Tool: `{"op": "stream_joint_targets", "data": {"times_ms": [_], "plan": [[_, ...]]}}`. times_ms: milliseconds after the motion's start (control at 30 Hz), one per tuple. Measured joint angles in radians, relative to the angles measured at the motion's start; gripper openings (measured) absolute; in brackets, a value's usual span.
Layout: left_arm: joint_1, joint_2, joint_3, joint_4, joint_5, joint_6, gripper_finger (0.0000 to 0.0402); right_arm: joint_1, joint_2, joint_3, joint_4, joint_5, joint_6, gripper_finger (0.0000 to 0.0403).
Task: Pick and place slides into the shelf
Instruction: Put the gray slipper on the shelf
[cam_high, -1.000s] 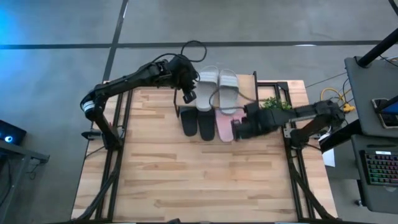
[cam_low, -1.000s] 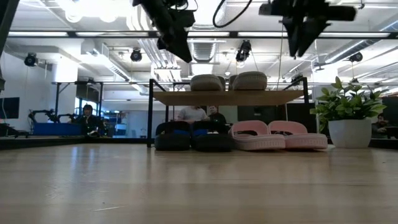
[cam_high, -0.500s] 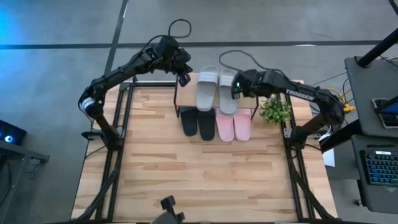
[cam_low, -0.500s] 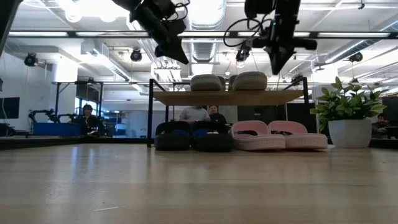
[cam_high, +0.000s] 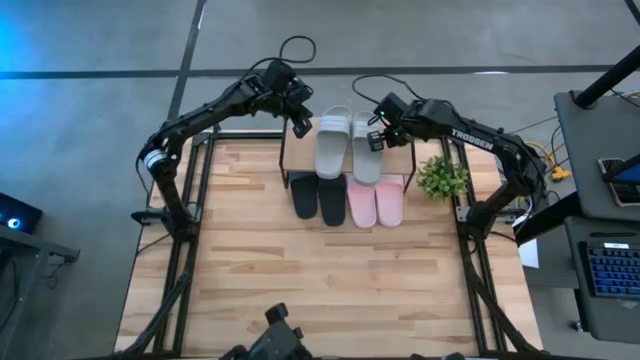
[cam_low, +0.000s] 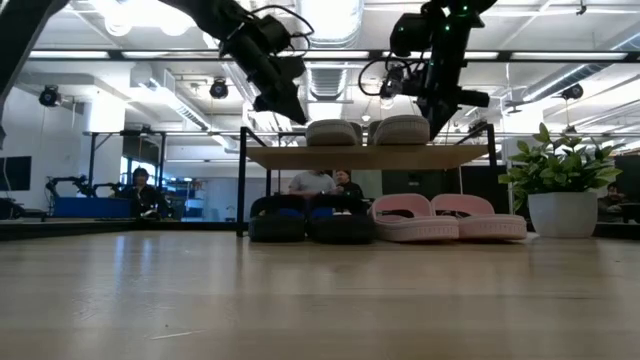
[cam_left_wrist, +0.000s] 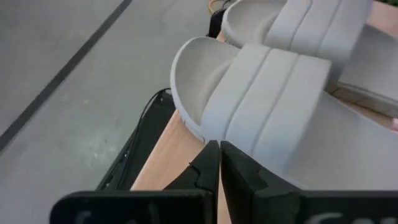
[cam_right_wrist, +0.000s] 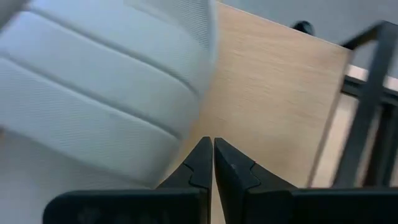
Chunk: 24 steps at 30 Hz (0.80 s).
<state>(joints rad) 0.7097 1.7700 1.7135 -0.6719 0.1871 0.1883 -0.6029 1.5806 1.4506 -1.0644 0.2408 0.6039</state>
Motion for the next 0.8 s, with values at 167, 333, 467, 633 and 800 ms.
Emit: {"op": "stream_joint_targets", "data": {"times_ms": [167, 333, 467, 633, 800], "plan": [[0.0, 0.044, 0.005, 0.009, 0.026, -0.028, 0.0, -0.001, 0.0, 0.0, 0.027, -0.017, -0.037, 0.0009], [-0.003, 0.054, 0.0, 0.01, 0.097, -0.052, 0.0, -0.013, 0.0, 0.0, 0.033, -0.016, -0.069, 0.0009], [-0.009, 0.058, -0.001, 0.008, 0.12, -0.055, 0.0, -0.02, 0.0, 0.0, 0.047, -0.031, -0.087, 0.0009], [-0.018, 0.057, -0.003, 0.006, 0.121, -0.054, 0.0, -0.025, 0.0, 0.0, 0.086, -0.09, -0.092, 0.0009], [-0.032, 0.058, -0.014, 0.009, 0.121, -0.054, 0.0, -0.025, 0.0, 0.0, 0.085, -0.091, -0.092, 0.0009]]}}
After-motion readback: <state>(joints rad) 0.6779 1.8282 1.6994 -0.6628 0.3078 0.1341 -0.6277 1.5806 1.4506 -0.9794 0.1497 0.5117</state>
